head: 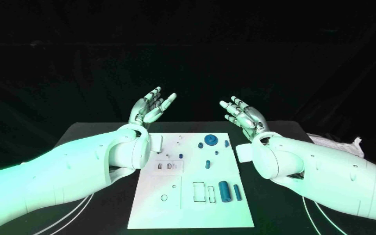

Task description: Assemble the parts on the task board

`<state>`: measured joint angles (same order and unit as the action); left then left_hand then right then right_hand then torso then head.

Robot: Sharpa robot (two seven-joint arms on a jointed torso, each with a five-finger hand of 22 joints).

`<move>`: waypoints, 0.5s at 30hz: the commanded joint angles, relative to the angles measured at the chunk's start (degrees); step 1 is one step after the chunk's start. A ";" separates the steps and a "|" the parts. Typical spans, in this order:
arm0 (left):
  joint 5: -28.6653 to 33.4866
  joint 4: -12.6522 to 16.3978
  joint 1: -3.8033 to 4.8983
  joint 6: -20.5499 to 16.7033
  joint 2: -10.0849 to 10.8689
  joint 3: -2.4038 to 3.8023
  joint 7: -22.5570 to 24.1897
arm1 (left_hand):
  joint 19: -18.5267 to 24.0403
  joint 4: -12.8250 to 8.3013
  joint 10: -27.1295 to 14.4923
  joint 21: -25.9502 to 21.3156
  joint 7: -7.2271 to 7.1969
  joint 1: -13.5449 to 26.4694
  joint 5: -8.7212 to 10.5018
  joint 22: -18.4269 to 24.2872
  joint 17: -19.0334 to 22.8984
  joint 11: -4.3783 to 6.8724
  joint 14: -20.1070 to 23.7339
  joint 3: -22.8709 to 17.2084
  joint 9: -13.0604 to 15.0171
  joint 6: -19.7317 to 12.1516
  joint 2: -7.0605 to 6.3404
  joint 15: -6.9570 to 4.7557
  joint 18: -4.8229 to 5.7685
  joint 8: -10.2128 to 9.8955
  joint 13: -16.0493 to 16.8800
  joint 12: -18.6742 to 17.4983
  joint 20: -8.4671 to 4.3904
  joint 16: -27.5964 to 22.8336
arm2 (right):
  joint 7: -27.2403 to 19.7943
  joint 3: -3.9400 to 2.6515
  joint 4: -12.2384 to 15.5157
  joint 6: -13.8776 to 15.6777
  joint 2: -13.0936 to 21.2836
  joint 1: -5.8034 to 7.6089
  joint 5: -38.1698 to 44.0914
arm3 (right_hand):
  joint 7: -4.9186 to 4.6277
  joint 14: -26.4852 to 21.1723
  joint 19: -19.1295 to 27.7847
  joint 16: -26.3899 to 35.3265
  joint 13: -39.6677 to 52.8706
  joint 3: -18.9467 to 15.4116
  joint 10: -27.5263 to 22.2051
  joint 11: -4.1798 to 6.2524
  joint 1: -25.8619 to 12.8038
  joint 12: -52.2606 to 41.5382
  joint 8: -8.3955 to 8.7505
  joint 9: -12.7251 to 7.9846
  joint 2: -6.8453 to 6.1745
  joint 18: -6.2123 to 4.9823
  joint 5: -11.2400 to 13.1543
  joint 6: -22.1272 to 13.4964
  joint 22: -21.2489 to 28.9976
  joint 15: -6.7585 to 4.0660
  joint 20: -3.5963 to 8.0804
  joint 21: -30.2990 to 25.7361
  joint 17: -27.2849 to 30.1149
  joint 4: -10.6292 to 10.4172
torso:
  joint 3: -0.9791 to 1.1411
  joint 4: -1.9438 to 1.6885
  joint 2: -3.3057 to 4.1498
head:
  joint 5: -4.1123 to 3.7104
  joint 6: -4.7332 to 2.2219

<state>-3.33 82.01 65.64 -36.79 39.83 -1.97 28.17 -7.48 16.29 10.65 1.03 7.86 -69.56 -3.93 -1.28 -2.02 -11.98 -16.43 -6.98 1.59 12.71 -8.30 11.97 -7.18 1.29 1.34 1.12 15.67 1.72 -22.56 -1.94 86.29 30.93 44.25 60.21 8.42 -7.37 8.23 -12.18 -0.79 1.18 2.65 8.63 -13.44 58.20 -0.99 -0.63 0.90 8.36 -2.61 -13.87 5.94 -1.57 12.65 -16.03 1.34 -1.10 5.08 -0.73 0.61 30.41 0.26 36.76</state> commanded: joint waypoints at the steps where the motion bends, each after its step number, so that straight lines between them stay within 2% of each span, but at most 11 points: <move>1: -2.09 -0.04 0.08 3.28 -0.09 0.00 0.02 | -0.04 0.74 0.45 0.37 6.65 -2.74 -0.41 -0.11 -0.17 -0.70 -1.01 -0.41 0.13 1.05 -0.13 0.32 -1.15 0.40 0.16 0.34 0.94 0.39 | 5.41 -0.28 -0.65 -12.00 -0.16 0.05 8.55 | -9.27 3.51 -1.09 -0.80 0.53 0.77 4.22 -1.16 4.96 -0.86 -0.83 0.51 0.32 -0.97 -1.05 3.57 -0.27 1.14 -0.87 0.56 -0.42 2.51 | -0.02 0.03 -0.01 | 0.00 0.00; 3: -2.09 -0.04 0.08 3.28 -0.09 0.00 0.02 | -0.01 0.73 0.73 0.38 6.79 -2.76 -0.39 -0.11 -0.20 -0.84 -1.19 -0.55 0.17 1.30 0.04 0.41 -1.11 0.45 0.19 0.39 0.98 0.43 | 6.19 -0.42 -0.93 -13.66 -0.20 0.06 9.68 | -9.32 5.67 -2.36 -1.04 0.72 1.06 6.57 -1.20 6.19 -1.15 -1.12 0.73 0.26 -1.15 -1.16 5.55 -0.45 1.20 -0.85 0.83 -0.60 3.37 | -0.02 0.03 -0.01 | 0.00 0.00; 6: -2.09 -0.04 0.08 3.28 -0.09 0.00 0.02 | -0.34 0.67 2.18 0.55 7.24 -3.02 -0.28 -0.21 -0.39 -1.31 -2.76 -1.00 0.31 2.53 0.64 0.65 -0.95 0.66 0.35 0.59 1.02 0.69 | 7.33 -0.64 -1.34 -16.08 -0.26 0.07 11.34 | -9.28 13.17 -8.81 -1.98 1.28 1.66 14.07 -1.36 8.82 -2.12 -1.99 1.31 0.12 -2.68 -1.20 11.50 -1.32 1.26 -0.67 2.43 -1.18 5.07 | -0.02 0.03 -0.01 | 0.00 0.00; 8: -2.09 -0.04 0.08 3.28 -0.09 0.00 0.02 | -1.69 0.59 5.00 1.03 7.76 -3.52 -0.21 -0.50 -0.76 -1.90 -6.14 -1.57 0.57 5.00 1.56 0.98 -0.67 1.08 0.61 0.99 1.10 1.30 | 7.72 -0.71 -1.47 -16.91 -0.28 0.07 11.90 | -9.22 19.56 -13.68 -2.88 1.66 1.97 19.99 -1.34 10.33 -2.92 -2.68 1.71 -0.08 -4.03 -1.02 16.01 -1.90 1.09 -0.65 3.79 -1.61 5.99 | -0.02 0.03 -0.01 | 0.00 0.00; 10: -2.09 -0.04 0.08 3.28 -0.09 0.00 0.02 | -4.81 0.39 9.37 2.15 8.13 -4.27 -0.02 -1.11 -1.45 -2.38 -12.21 -2.10 0.99 8.97 2.42 1.29 -0.42 1.87 1.01 1.72 1.04 2.66 | 7.86 -0.74 -1.52 -17.20 -0.28 0.07 12.10 | -8.79 26.45 -19.35 -3.44 1.90 2.21 27.16 -0.99 11.87 -3.54 -3.28 2.02 -0.29 -5.12 -0.67 21.31 -2.39 0.37 -0.70 5.39 -1.85 6.79 | -0.02 0.03 -0.01 | 0.00 0.00; 11: -0.81 1.72 0.09 5.12 3.85 0.02 1.28 | -7.72 0.24 13.07 3.22 8.46 -4.70 0.09 -1.67 -2.03 -2.79 -17.23 -2.35 1.35 12.15 2.98 1.58 -0.23 2.58 1.36 2.45 1.14 3.94 | 1.68 -0.81 -4.10 -8.38 0.18 0.41 26.33 | -8.53 29.94 -21.68 -3.73 2.10 2.30 30.84 -0.60 12.56 -3.86 -3.56 2.17 -0.44 -5.53 -0.53 23.91 -2.53 -0.02 -0.68 6.01 -2.05 7.16 | -0.10 0.00 0.40 | -0.38 0.56; 13: -0.74 2.46 0.17 5.53 4.70 0.02 1.62 | -15.52 -0.02 19.99 6.02 8.54 -5.29 0.09 -3.08 -2.82 -2.60 -25.50 -2.55 1.90 17.99 3.84 1.34 -0.53 3.79 1.85 3.62 1.08 5.95 | 1.42 -0.88 -4.24 -7.33 0.23 0.63 28.57 | -8.02 36.69 -26.29 -4.60 2.50 2.59 37.51 0.24 13.75 -4.69 -4.27 2.52 -0.72 -6.45 -0.50 28.83 -2.92 -0.82 -0.62 7.39 -2.49 7.93 | -0.24 -0.18 0.95 | -0.59 0.47; 14: -0.72 2.76 0.21 5.94 5.01 0.02 1.66 | -21.35 -0.18 23.28 8.13 8.30 -5.51 0.14 -4.13 -3.04 -2.37 -27.87 -2.59 2.14 20.62 4.24 0.76 -1.00 4.35 2.07 4.19 1.05 6.73 | 1.34 -0.90 -4.33 -6.96 0.26 0.77 29.42 | -7.83 38.99 -28.11 -4.84 2.56 2.77 39.48 0.50 14.20 -4.85 -4.47 2.61 -0.79 -6.80 -0.68 30.62 -3.05 -1.15 -0.63 7.93 -2.59 8.24 | -0.30 -0.25 1.10 | -0.67 0.46; 15: -0.70 3.21 0.27 6.94 5.44 0.02 1.60 | -28.86 -0.41 28.49 10.97 7.99 -5.73 0.19 -5.39 -3.23 -1.74 -30.84 -2.49 2.37 24.08 4.74 -0.19 -1.82 4.97 2.34 5.00 1.00 7.66 | 1.30 -0.92 -4.47 -6.44 0.31 1.01 30.62 | -7.47 41.33 -30.11 -4.99 2.53 3.10 41.25 0.88 14.82 -4.85 -4.69 2.71 -0.95 -7.27 -0.95 33.22 -3.12 -1.62 -0.61 8.54 -2.63 8.75 | -0.44 -0.47 1.40 | -0.95 0.37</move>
<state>-4.32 84.25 65.80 -33.55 45.74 -1.97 28.33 -32.55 16.04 36.68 10.58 9.56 -75.39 -4.02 -6.02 -5.11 -14.03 -45.54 -9.43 3.83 34.98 -4.05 12.22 -8.18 5.92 3.54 5.71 16.71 8.86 -18.30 -2.82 81.72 21.13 44.79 61.06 28.15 -8.74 32.39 -29.33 -3.98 2.94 4.63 33.41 -13.94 68.78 -4.22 -3.65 2.73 8.04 -6.67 -14.63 25.42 -3.61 12.74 -16.67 6.21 -2.83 11.17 -0.90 0.51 30.98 -0.27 37.13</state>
